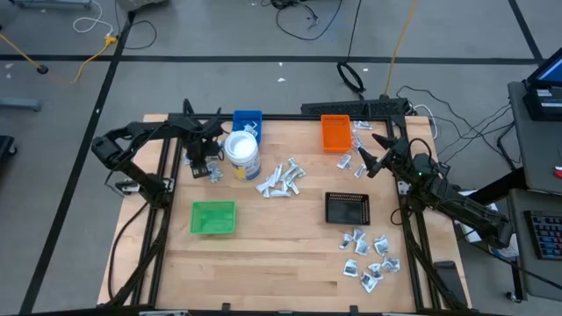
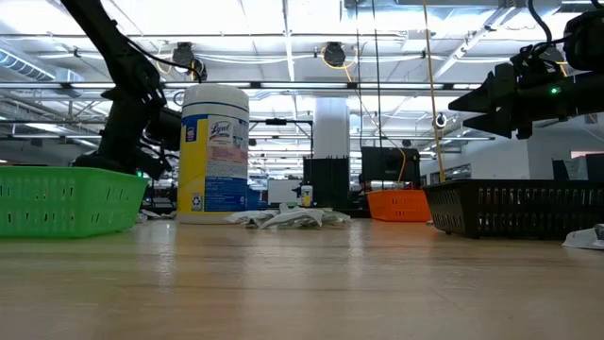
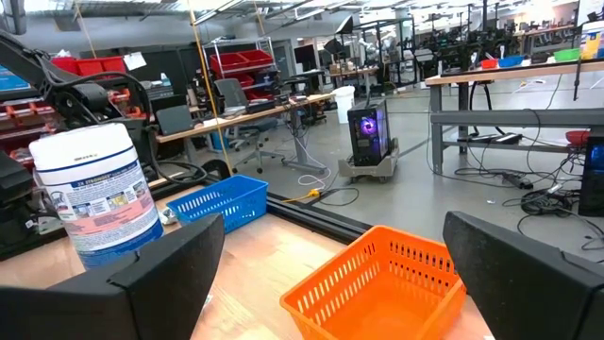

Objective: Pick & Place First Aid Supplies
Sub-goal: Put the blue alcohol pad into the blue bin

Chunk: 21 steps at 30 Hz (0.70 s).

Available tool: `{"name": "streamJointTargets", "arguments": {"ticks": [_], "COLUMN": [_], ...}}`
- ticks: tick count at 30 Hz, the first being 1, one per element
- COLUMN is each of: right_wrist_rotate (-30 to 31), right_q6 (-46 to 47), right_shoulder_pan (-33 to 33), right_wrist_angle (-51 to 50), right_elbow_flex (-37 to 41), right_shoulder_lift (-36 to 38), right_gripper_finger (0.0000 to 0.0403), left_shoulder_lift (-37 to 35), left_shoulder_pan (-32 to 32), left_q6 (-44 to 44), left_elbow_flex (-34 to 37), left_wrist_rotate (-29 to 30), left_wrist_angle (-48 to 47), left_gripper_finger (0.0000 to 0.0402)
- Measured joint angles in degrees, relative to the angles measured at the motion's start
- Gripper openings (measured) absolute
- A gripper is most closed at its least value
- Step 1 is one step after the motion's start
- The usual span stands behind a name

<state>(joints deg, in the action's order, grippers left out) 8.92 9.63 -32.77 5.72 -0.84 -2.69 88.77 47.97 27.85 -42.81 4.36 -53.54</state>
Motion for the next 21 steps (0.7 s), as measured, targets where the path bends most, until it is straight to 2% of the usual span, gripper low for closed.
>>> {"name": "streamJointTargets", "arguments": {"ticks": [2,4,10,18,21], "right_wrist_rotate": [0.0,0.0,0.0,0.0,0.0], "right_q6": [0.0,0.0,0.0,0.0,0.0], "right_shoulder_pan": [0.0,0.0,0.0,0.0,0.0], "right_wrist_angle": [0.0,0.0,0.0,0.0,0.0], "right_elbow_flex": [0.0,0.0,0.0,0.0,0.0], "right_shoulder_lift": [0.0,0.0,0.0,0.0,0.0], "right_gripper_finger": [0.0393,0.0393,0.0393,0.0393,0.0393], "left_shoulder_lift": [-0.2,-0.3,-2.3,-3.6,-3.6], "left_shoulder_pan": [0.3,0.8,3.1,8.4,10.5], "left_q6": [-1.3,-3.7,-6.7,-12.5,-16.6], "left_elbow_flex": [0.0,-0.4,-3.9,-12.4,-15.2], "left_wrist_rotate": [0.3,0.5,0.5,0.3,-2.3], "left_wrist_angle": [-0.2,-0.7,-6.8,-13.3,-13.5], "left_gripper_finger": [0.0025,0.0009,0.0007,0.0004,0.0006]}}
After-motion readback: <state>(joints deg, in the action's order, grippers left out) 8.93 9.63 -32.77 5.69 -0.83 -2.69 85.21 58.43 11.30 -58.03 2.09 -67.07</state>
